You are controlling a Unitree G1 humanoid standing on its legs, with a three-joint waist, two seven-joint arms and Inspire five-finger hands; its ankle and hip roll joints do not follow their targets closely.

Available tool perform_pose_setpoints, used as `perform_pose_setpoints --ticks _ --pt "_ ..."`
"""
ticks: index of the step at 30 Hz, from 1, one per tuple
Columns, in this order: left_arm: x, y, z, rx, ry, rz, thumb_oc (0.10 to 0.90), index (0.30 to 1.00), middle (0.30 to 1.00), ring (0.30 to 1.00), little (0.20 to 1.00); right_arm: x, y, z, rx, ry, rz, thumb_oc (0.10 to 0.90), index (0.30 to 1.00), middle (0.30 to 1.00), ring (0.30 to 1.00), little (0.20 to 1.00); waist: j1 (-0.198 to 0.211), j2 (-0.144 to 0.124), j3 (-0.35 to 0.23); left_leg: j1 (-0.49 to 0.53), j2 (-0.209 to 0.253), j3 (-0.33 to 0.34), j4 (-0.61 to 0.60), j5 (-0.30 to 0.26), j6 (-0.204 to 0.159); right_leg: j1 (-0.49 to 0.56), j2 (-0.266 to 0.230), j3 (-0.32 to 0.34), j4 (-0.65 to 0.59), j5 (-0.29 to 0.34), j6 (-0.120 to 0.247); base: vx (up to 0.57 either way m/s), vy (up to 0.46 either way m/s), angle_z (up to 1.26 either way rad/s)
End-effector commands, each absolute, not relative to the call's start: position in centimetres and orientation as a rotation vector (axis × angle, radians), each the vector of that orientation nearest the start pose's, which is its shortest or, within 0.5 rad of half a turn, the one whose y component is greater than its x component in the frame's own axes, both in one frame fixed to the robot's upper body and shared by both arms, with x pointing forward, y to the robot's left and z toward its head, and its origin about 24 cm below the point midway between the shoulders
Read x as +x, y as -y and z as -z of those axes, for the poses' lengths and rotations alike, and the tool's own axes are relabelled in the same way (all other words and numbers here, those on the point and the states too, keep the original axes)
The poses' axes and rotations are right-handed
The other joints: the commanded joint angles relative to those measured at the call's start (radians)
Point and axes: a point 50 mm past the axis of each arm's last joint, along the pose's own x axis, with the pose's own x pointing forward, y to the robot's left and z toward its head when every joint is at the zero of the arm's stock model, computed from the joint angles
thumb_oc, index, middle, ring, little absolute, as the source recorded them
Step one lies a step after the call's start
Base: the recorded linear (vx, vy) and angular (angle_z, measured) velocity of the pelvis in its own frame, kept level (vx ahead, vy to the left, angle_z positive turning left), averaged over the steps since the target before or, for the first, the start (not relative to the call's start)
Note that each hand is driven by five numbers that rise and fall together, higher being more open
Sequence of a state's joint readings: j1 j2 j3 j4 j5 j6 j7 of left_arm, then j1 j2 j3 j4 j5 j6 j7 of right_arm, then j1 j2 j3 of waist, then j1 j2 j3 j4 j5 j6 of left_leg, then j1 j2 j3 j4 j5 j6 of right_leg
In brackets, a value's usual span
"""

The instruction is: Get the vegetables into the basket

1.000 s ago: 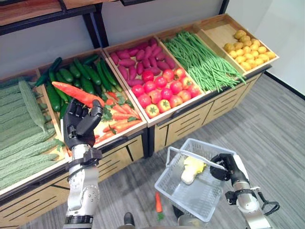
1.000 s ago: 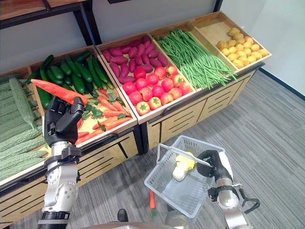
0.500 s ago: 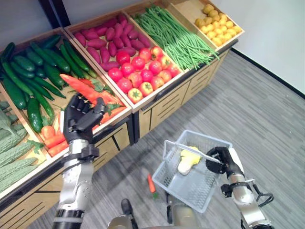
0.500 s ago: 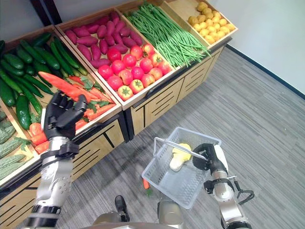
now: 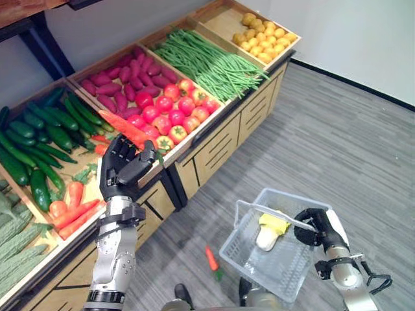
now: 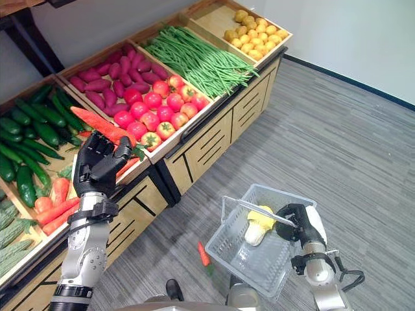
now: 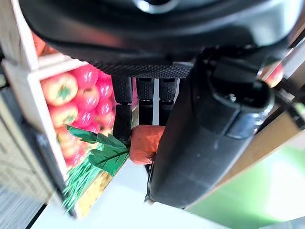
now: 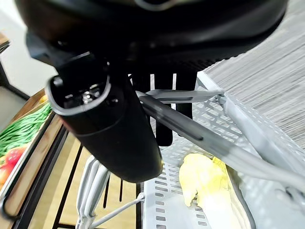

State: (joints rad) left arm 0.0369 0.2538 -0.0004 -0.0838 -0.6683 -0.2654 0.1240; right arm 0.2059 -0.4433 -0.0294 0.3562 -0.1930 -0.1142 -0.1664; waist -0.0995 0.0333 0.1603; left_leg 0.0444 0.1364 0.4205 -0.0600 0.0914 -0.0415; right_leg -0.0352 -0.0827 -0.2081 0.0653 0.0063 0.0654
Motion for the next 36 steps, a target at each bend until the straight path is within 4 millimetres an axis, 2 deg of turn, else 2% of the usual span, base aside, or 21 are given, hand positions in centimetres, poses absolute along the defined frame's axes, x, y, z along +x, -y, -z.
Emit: perform_pose_setpoints --ticks 1,4,5,6,7,8,10,12,14,15,16,17,20,22,24,25,26,28,29,34,36 --pt "24.9 -21.1 -13.8 -0.4 0.568 -0.065 0.4 0.3 0.3 0.3 0.3 20.4 28.8 -1.8 -0.68 -0.11 0.252 0.4 0.3 0.3 0.3 0.3 -0.009 -0.042 -0.045 0.036 0.028 -0.037 0.055 -0.074 -0.058 -0.007 -0.009 0.067 -0.06 0.023 0.051 -0.01 -0.142 -0.1" --pt "25.2 -20.5 -14.0 -0.409 0.575 -0.037 0.4 0.3 0.3 0.3 0.3 20.5 29.3 -2.4 -0.72 -0.091 0.259 0.4 0.3 0.3 0.3 0.3 -0.007 -0.044 -0.024 -0.004 0.047 -0.085 0.176 -0.081 -0.073 0.003 0.011 0.085 -0.058 0.012 0.026 0.01 -0.183 -0.03" --pt "25.2 -20.2 -14.1 -0.417 0.579 -0.031 0.4 0.3 0.3 0.3 0.3 21.0 29.2 -2.7 -0.721 -0.071 0.261 0.4 0.3 0.3 0.3 0.3 0.012 -0.041 -0.013 -0.018 0.025 -0.176 0.196 -0.064 -0.074 0.002 0.022 0.108 -0.052 0.009 0.018 0.03 -0.082 -0.18" --pt "25.2 -20.2 -14.0 -0.424 0.58 -0.034 0.4 0.3 0.3 0.3 0.3 21.1 29.3 -2.7 -0.722 -0.071 0.263 0.4 0.3 0.3 0.3 0.3 0.018 -0.041 -0.012 -0.031 0.013 -0.209 0.186 -0.068 -0.07 0.004 0.021 0.117 -0.056 0.009 0.017 0.06 -0.027 -0.45" --pt "25.1 -20.2 -13.9 -0.422 0.577 -0.044 0.4 0.3 0.3 0.3 0.3 21.4 29.2 -2.8 -0.718 -0.066 0.268 0.4 0.3 0.3 0.3 0.3 0.032 -0.044 -0.01 -0.052 -0.027 -0.299 0.17 -0.084 -0.058 0.006 0.021 0.136 -0.06 0.009 0.018 0.07 -0.015 -0.73" --pt "24.8 -20.6 -13.9 -0.423 0.586 -0.073 0.4 0.3 0.3 0.3 0.3 21.8 29.0 -2.6 -0.709 -0.066 0.263 0.4 0.3 0.3 0.3 0.3 0.048 -0.049 -0.014 -0.083 -0.04 -0.397 0.122 -0.081 -0.053 0.005 0.022 0.179 -0.061 0.012 0.019 0.12 0.014 -0.83" --pt "24.4 -21.2 -13.7 -0.406 0.594 -0.105 0.4 0.3 0.3 0.3 0.3 21.9 28.5 -2.0 -0.706 -0.085 0.222 0.4 0.3 0.3 0.3 0.3 0.072 -0.047 -0.017 -0.129 -0.035 -0.509 0.066 -0.017 -0.064 0.007 0.032 0.231 -0.06 0.011 0.02 0.15 0.052 -0.86" --pt "24.1 -21.6 -13.5 -0.405 0.593 -0.126 0.4 0.3 0.3 0.3 0.3 22.0 28.3 -2.1 -0.713 -0.081 0.2 0.4 0.3 0.3 0.3 0.3 0.08 -0.044 -0.016 -0.125 -0.047 -0.556 0.047 -0.008 -0.065 0.018 0.038 0.258 -0.063 0.006 0.02 0.11 0.108 -1.12" --pt "23.9 -21.5 -13.3 -0.404 0.591 -0.118 0.4 0.3 0.3 0.3 0.3 21.6 28.1 -1.5 -0.699 -0.099 0.184 0.4 0.3 0.3 0.3 0.3 0.069 -0.04 -0.027 -0.096 -0.056 -0.517 0.037 -0.026 -0.057 0.033 0.026 0.287 -0.074 0.005 0.033 0.09 0.344 -1.25" --pt "23.9 -21.2 -13.1 -0.384 0.575 -0.101 0.4 0.3 0.3 0.3 0.3 21.5 27.8 -1.1 -0.677 -0.113 0.185 0.4 0.3 0.3 0.3 0.3 0.057 -0.048 -0.039 -0.068 -0.075 -0.482 0.034 -0.051 -0.033 0.026 0.0 0.324 -0.074 0.021 0.059 0.05 0.352 -0.93" --pt "23.9 -21.2 -13.0 -0.383 0.575 -0.101 0.4 0.3 0.3 0.3 0.3 21.4 27.8 -1.1 -0.676 -0.114 0.184 0.4 0.3 0.3 0.3 0.3 0.06 -0.048 -0.039 -0.066 -0.075 -0.478 0.034 -0.051 -0.032 0.026 -0.001 0.328 -0.074 0.021 0.06 0.01 0.484 -0.97" --pt "23.8 -21.5 -13.0 -0.37 0.571 -0.11 0.4 0.3 0.3 0.3 0.3 21.3 27.4 -0.6 -0.633 -0.129 0.195 0.4 0.3 0.3 0.3 0.3 0.058 -0.061 -0.044 -0.047 -0.09 -0.425 0.04 -0.078 -0.005 0.007 -0.025 0.369 -0.069 0.035 0.085 -0.05 0.328 -0.82" --pt "24.0 -21.8 -13.2 -0.351 0.578 -0.111 0.4 0.3 0.3 0.3 0.3 21.4 27.2 -0.5 -0.631 -0.127 0.2 0.4 0.3 0.3 0.3 0.3 0.048 -0.074 -0.031 -0.048 -0.109 -0.369 0.047 -0.094 0.015 -0.052 -0.043 0.414 -0.063 0.085 0.125 -0.13 0.264 -0.63" --pt "24.1 -21.9 -13.2 -0.338 0.575 -0.111 0.4 0.3 0.3 0.3 0.3 21.9 27.2 -0.8 -0.638 -0.118 0.213 0.4 0.3 0.3 0.3 0.3 0.045 -0.077 -0.021 -0.052 -0.116 -0.33 0.048 -0.1 0.024 -0.085 -0.057 0.422 -0.063 0.107 0.143 -0.15 0.162 -0.66" --pt "24.1 -22.0 -13.2 -0.335 0.577 -0.11 0.4 0.3 0.3 0.3 0.3 22.1 27.0 -0.9 -0.641 -0.108 0.21 0.4 0.3 0.3 0.3 0.3 0.053 -0.08 -0.015 -0.056 -0.116 -0.314 0.056 -0.103 0.029 -0.103 -0.057 0.42 -0.05 0.11 0.145 -0.11 0.06 -0.52" --pt "24.2 -22.2 -13.4 -0.327 0.578 -0.113 0.4 0.3 0.3 0.3 0.3 22.7 26.7 -1.2 -0.647 -0.092 0.208 0.4 0.3 0.3 0.3 0.3 0.086 -0.072 0.002 -0.065 -0.097 -0.282 0.079 -0.116 0.034 -0.115 -0.089 0.274 0.027 0.073 0.12 -0.15 0.047 -0.7" --pt "24.2 -22.3 -13.5 -0.321 0.578 -0.112 0.4 0.3 0.3 0.3 0.3 22.9 26.6 -1.4 -0.646 -0.081 0.207 0.4 0.3 0.3 0.3 0.3 0.092 -0.067 0.003 -0.071 -0.091 -0.267 0.082 -0.11 0.035 -0.105 -0.11 0.202 0.054 0.061 0.106 -0.19 0.071 -0.95" --pt "24.1 -22.3 -13.5 -0.315 0.575 -0.112 0.4 0.3 0.3 0.3 0.3 23.0 26.3 -1.5 -0.641 -0.078 0.199 0.4 0.3 0.3 0.3 0.3 0.103 -0.064 0.0 -0.07 -0.083 -0.24 0.075 -0.102 0.037 -0.077 -0.131 0.126 0.092 0.039 0.095 -0.1 0.048 -0.67" --pt "24.1 -22.3 -13.5 -0.315 0.572 -0.111 0.4 0.3 0.3 0.3 0.3 23.0 26.3 -1.4 -0.643 -0.081 0.196 0.4 0.3 0.3 0.3 0.3 0.111 -0.064 -0.006 -0.066 -0.078 -0.226 0.07 -0.1 0.036 -0.059 -0.139 0.101 0.111 0.024 0.093 -0.07 -0.014 -0.19" --pt "24.0 -22.4 -13.4 -0.316 0.56 -0.109 0.4 0.3 0.3 0.3 0.3 23.0 26.4 -1.5 -0.65 -0.081 0.202 0.4 0.3 0.3 0.3 0.3 0.126 -0.082 -0.038 -0.058 -0.076 -0.2 0.056 -0.09 0.022 -0.008 -0.141 0.102 0.024 0.046 0.107 0.02 -0.082 -0.27" --pt "24.0 -22.2 -13.1 -0.319 0.543 -0.097 0.4 0.3 0.3 0.3 0.3 23.0 26.2 -1.8 -0.657 -0.066 0.187 0.4 0.3 0.3 0.3 0.3 0.121 -0.089 -0.05 -0.051 -0.058 -0.192 0.062 -0.081 0.007 0.015 -0.116 0.105 -0.039 0.037 0.103 0.04 -0.205 -0.25"
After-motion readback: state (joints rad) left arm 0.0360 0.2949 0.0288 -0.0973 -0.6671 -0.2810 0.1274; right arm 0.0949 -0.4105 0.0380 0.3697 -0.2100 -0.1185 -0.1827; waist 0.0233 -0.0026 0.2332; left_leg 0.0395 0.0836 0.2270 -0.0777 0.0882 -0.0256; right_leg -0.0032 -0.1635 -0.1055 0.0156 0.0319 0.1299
